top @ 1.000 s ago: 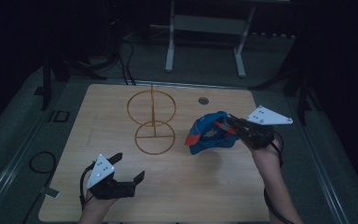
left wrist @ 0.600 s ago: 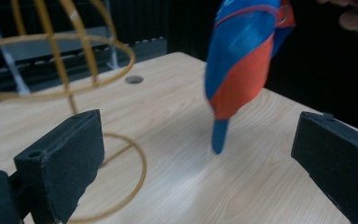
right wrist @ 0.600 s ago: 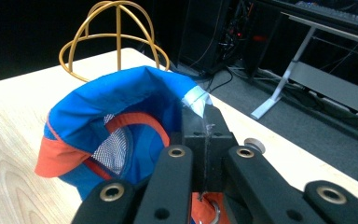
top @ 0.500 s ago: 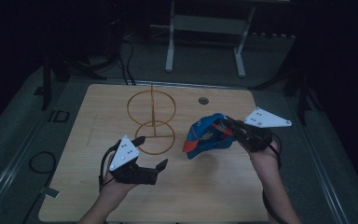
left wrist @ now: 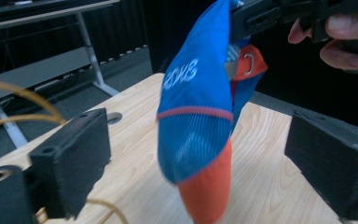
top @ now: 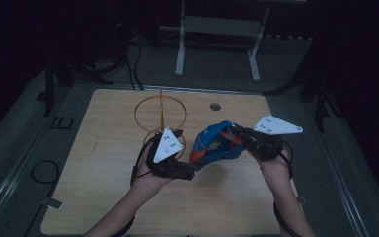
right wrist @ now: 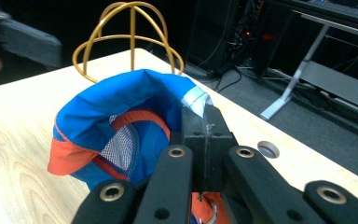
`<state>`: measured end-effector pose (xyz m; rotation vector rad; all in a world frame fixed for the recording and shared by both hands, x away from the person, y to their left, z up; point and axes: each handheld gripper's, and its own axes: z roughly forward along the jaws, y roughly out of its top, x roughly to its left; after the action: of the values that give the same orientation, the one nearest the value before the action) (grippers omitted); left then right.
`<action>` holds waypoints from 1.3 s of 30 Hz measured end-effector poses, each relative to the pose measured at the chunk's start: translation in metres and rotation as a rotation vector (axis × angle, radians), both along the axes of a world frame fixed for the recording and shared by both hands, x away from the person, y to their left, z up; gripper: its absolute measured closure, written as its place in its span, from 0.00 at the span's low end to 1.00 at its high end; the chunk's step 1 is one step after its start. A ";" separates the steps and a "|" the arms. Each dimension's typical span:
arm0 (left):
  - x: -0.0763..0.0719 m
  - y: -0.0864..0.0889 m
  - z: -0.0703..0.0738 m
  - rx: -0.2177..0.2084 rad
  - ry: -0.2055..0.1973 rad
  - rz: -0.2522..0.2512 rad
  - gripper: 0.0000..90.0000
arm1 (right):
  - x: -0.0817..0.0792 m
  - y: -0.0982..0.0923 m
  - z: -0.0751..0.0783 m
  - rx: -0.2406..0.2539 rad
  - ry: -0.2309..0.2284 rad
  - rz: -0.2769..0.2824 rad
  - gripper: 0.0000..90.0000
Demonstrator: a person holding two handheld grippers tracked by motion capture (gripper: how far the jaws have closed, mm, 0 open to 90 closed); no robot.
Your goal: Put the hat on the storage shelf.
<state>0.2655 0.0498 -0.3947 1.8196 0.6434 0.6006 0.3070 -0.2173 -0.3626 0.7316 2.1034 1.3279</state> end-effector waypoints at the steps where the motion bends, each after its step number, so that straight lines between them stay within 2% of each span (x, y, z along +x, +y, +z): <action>1: 0.002 -0.005 0.001 0.000 0.003 0.000 0.13 | 0.000 0.001 0.000 -0.004 -0.002 0.001 1.00; 4: 0.006 -0.020 0.002 0.045 -0.013 0.001 0.19 | -0.001 0.003 -0.001 -0.008 0.000 0.004 1.00; 6: 0.009 -0.028 0.002 0.059 -0.016 0.003 0.31 | -0.001 0.004 -0.002 -0.005 0.003 0.007 1.00; 7: 0.010 -0.032 0.003 0.066 -0.023 0.006 0.31 | -0.001 0.004 -0.002 -0.005 0.003 0.007 1.00; 10: 0.015 -0.040 0.002 0.078 -0.023 0.022 0.46 | -0.002 0.004 -0.003 -0.007 0.001 0.010 1.00; 13: 0.019 -0.043 0.002 0.076 -0.011 0.040 0.62 | -0.002 0.004 -0.003 -0.009 0.002 0.011 1.00; 14: 0.023 -0.043 0.002 0.069 0.008 0.070 0.62 | -0.002 0.004 -0.003 -0.009 0.001 0.011 1.00; 15: 0.024 -0.043 0.002 0.069 0.013 0.074 0.73 | -0.003 0.003 -0.004 -0.012 0.001 0.012 1.00; 21: 0.029 -0.044 0.000 0.086 0.009 0.110 0.97 | -0.007 0.001 -0.007 -0.008 0.007 0.023 1.00; 23: 0.029 -0.044 0.000 0.083 0.008 0.116 0.99 | -0.009 0.002 -0.008 -0.009 0.008 0.026 1.00; 27: 0.026 -0.044 0.003 0.087 -0.028 0.128 1.00 | -0.014 0.001 -0.009 0.004 0.007 0.036 1.00; 38: 0.017 -0.043 0.012 0.104 -0.078 0.096 1.00 | -0.036 0.001 -0.014 0.037 0.024 0.069 0.99; 39: 0.016 -0.043 0.013 0.101 -0.083 0.094 1.00 | -0.040 -0.001 -0.015 0.051 0.034 0.091 0.98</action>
<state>0.2818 0.0066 -0.3819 1.8548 0.6552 0.7800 0.2672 -0.2182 -0.3777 0.6917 2.1592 1.4316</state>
